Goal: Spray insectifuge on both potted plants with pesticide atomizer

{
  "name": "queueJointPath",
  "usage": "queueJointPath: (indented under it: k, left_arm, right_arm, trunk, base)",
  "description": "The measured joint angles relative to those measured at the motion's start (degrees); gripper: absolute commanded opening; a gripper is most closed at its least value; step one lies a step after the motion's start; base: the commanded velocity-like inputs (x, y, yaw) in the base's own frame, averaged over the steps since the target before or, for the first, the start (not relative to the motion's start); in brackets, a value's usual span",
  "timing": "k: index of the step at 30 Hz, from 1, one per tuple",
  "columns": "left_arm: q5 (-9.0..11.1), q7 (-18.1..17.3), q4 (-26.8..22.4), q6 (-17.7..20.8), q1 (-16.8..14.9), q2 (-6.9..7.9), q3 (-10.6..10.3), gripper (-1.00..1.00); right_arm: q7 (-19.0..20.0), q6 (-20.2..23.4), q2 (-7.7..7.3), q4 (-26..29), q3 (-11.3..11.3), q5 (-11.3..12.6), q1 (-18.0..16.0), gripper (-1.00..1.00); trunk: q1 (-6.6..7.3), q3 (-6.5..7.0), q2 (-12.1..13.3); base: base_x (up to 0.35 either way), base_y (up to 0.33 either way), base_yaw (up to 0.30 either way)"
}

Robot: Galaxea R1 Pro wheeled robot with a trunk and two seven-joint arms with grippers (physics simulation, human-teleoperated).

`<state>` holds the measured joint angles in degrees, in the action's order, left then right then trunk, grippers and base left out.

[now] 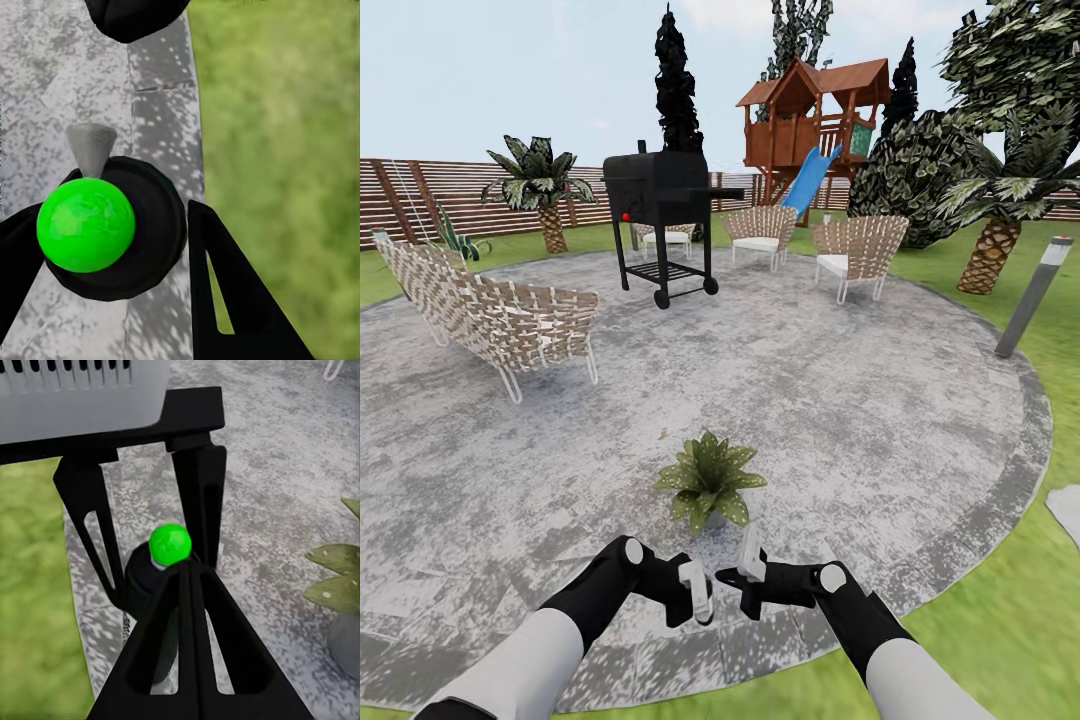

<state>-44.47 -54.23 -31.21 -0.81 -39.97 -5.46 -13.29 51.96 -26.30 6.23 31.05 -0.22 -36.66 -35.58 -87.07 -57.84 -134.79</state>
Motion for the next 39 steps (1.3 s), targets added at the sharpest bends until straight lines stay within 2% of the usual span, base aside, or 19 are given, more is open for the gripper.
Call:
queueJointPath:
  k: [17,22,25,36,39]
  left_arm:
    - [0.22,-0.11,-0.05,-1.03,0.0,-0.13,0.26,-1.0]
    - [2.85,-1.45,-0.12,-1.12,0.0,-0.13,0.13,-1.0]
    - [3.14,-2.79,-0.32,-1.11,-0.03,-0.15,0.14,-1.0]
    - [3.43,-3.07,-0.44,-1.11,-0.05,-0.22,0.17,-1.0]
    - [4.63,-3.1,-0.44,-1.19,-0.05,-0.24,0.16,-1.0]
  right_arm:
    - [0.0,0.0,0.0,-0.01,0.0,-0.04,0.0,-1.0]
    - [0.0,0.0,-0.06,-0.01,0.0,-0.05,0.0,-1.0]
    - [0.0,0.0,-0.08,-0.01,0.0,-0.05,0.0,-1.0]
    - [0.0,0.0,-0.09,-0.01,0.0,-0.05,0.0,-1.0]
    - [0.0,0.0,-0.09,-0.01,0.0,-0.05,0.0,-1.0]
  trunk:
    - [0.0,0.0,0.0]
    - [0.0,0.0,0.0]
    - [0.0,0.0,0.0]
    - [0.0,0.0,0.0]
    - [0.0,0.0,0.0]
  base:
    - [0.0,0.0,0.0]
    - [0.0,0.0,0.0]
    - [0.0,0.0,0.0]
    - [0.0,0.0,0.0]
    - [0.0,0.0,0.0]
